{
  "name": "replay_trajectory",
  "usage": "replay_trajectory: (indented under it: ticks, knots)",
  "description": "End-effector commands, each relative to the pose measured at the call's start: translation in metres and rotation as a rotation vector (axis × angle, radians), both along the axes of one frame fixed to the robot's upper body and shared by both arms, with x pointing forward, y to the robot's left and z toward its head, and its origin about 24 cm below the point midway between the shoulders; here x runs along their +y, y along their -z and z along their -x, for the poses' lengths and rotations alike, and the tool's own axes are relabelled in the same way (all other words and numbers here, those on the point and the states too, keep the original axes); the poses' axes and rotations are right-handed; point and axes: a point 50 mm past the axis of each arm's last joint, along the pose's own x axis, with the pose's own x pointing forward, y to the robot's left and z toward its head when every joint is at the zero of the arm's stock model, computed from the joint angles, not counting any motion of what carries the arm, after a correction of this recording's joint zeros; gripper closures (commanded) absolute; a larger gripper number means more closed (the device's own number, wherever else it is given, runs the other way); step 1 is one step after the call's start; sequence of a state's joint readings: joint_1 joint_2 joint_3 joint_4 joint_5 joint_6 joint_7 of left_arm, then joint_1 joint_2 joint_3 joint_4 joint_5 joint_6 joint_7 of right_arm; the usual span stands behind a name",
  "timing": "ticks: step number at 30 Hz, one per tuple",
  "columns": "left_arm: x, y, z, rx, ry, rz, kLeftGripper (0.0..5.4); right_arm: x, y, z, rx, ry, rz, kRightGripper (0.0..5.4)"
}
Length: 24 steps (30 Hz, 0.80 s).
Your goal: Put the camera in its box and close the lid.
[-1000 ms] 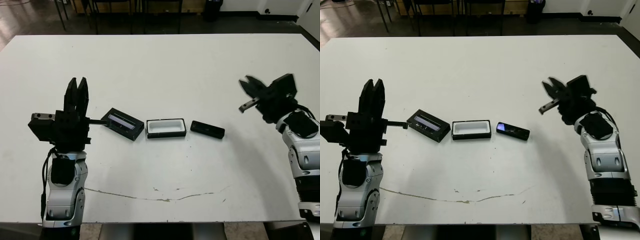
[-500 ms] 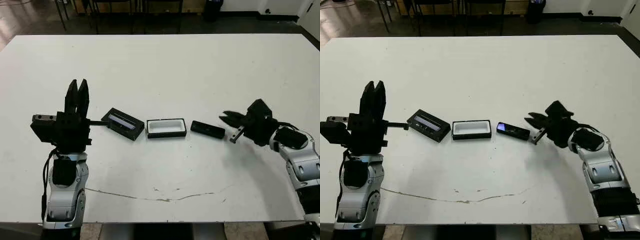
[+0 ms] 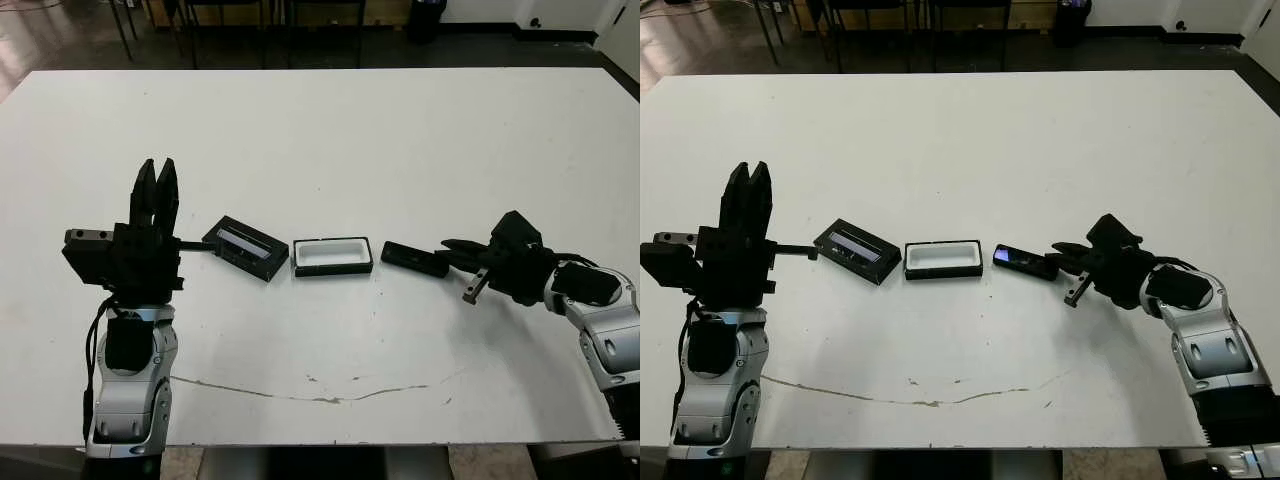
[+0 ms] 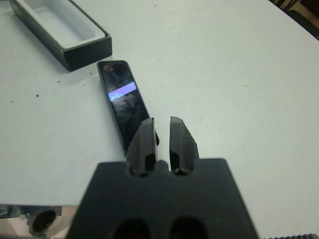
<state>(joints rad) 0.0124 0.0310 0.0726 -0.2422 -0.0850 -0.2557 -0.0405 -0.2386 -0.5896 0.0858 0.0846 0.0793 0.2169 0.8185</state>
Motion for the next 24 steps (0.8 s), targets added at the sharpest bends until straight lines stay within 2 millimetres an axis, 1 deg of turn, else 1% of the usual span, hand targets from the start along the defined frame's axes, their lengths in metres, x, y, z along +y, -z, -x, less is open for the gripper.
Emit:
replay_trajectory:
  ticks: [1,6,12,18,24]
  knots:
    - [0.001,0.006,0.002,0.037,-0.016,-0.003,5.38,-0.003,0.007,0.007,0.053,-0.018,0.022,5.40]
    - [0.001,0.007,0.002,0.041,-0.015,0.000,5.38,0.000,0.004,0.011,0.065,-0.052,0.041,5.40]
    - [0.000,0.007,0.002,0.051,-0.015,0.007,5.38,0.002,-0.002,0.016,0.106,-0.080,0.016,5.40]
    - [-0.001,0.007,0.001,0.048,-0.014,0.009,5.38,0.005,-0.005,0.020,0.132,-0.148,-0.021,5.40]
    - [-0.001,0.008,0.001,0.048,-0.018,0.011,5.38,0.006,-0.010,0.021,0.139,-0.153,-0.011,5.40]
